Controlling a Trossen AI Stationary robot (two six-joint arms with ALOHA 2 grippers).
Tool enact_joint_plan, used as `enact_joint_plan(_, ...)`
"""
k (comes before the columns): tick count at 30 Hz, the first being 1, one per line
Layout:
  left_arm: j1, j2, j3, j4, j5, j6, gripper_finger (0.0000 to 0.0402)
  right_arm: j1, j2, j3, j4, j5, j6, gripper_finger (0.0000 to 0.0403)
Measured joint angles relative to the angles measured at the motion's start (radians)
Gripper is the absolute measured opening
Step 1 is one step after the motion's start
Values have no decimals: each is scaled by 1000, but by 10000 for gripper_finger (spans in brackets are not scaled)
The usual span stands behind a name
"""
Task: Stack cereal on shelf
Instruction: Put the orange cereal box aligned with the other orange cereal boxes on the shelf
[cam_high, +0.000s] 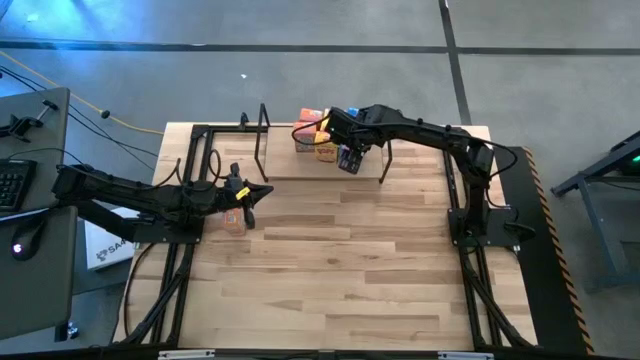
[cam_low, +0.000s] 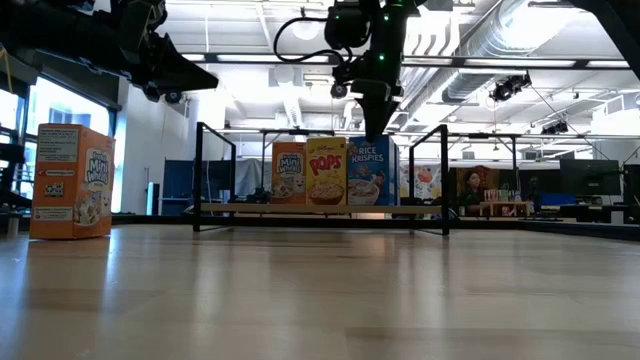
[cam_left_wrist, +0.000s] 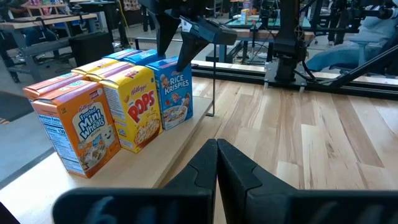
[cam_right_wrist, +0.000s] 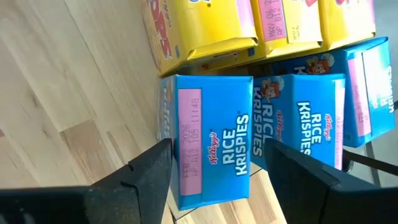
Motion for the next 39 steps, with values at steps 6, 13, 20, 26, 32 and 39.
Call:
enact_joint_plan(6, 0, 0, 0, 0, 0, 0, 3, 0, 0, 0, 0, -1, 22, 251)
enact_joint_plan(13, 0, 0, 0, 0, 0, 0, 3, 4, 0, 26, 6, 3, 16, 271)
enact_joint_plan(20, 0, 0, 0, 0, 0, 0, 3, 17, -1, 166, -17, 23, -33, 271)
enact_joint_plan(26, 0, 0, 0, 0, 0, 0, 3, 27, -3, 276, -166, 29, 35, 244)
enact_joint_plan(32, 0, 0, 0, -1, 0, 0, 3, 83, -1, 173, -175, -24, 109, 134)
enact_joint_plan(39, 0, 0, 0, -8, 46, 0, 3, 172, -43, -80, 133, -8, 105, 7)
